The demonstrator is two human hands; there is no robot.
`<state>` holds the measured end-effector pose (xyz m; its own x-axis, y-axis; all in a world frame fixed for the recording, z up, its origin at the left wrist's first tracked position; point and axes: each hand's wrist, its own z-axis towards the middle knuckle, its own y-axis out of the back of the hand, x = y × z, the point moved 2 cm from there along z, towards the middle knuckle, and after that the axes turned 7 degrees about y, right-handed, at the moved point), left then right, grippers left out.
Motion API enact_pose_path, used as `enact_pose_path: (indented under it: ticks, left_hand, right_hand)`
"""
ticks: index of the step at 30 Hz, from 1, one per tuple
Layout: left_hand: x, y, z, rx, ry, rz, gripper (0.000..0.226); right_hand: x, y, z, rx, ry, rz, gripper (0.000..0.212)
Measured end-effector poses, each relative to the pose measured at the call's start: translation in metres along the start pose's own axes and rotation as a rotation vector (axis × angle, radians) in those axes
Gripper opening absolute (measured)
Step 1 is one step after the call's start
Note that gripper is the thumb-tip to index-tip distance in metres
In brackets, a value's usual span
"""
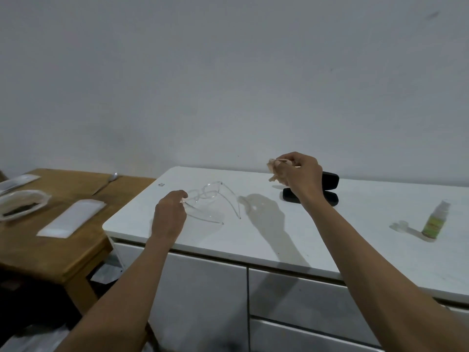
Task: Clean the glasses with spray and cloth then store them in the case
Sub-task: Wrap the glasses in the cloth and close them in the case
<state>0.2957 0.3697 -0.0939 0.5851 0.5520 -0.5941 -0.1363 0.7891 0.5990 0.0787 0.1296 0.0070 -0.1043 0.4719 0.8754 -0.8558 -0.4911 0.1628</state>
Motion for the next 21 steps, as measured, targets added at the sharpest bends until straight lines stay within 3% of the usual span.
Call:
enact_pose_path:
  ticks: [4,8,10,15,17,21]
  left_hand:
    - [-0.012,0.007,-0.001,-0.039,-0.051,0.083,0.063]
    - [-0.068,0.014,0.010,-0.161,-0.236,-0.035,0.051]
    - [-0.110,0.009,0.018,-0.060,-0.225,-0.241,0.038]
    - [-0.212,-0.017,0.014,0.562,0.050,-0.645,0.039]
    - [-0.234,-0.028,0.009,0.636,0.079,-0.691,0.029]
    - [-0.250,-0.040,0.000,0.605,0.139,-0.774,0.018]
  right_hand:
    - [0.005,0.005,0.006,0.004,0.016,-0.035,0.010]
    - [0.012,0.012,0.013,0.033,0.035,-0.109,0.010]
    - [0.017,0.018,0.016,0.037,0.029,-0.101,0.015]
    - [0.028,0.039,0.019,0.032,0.029,-0.089,0.020]
    - [0.029,0.050,0.018,0.044,0.015,-0.073,0.018]
    - [0.023,0.074,0.018,0.060,0.001,-0.070,0.013]
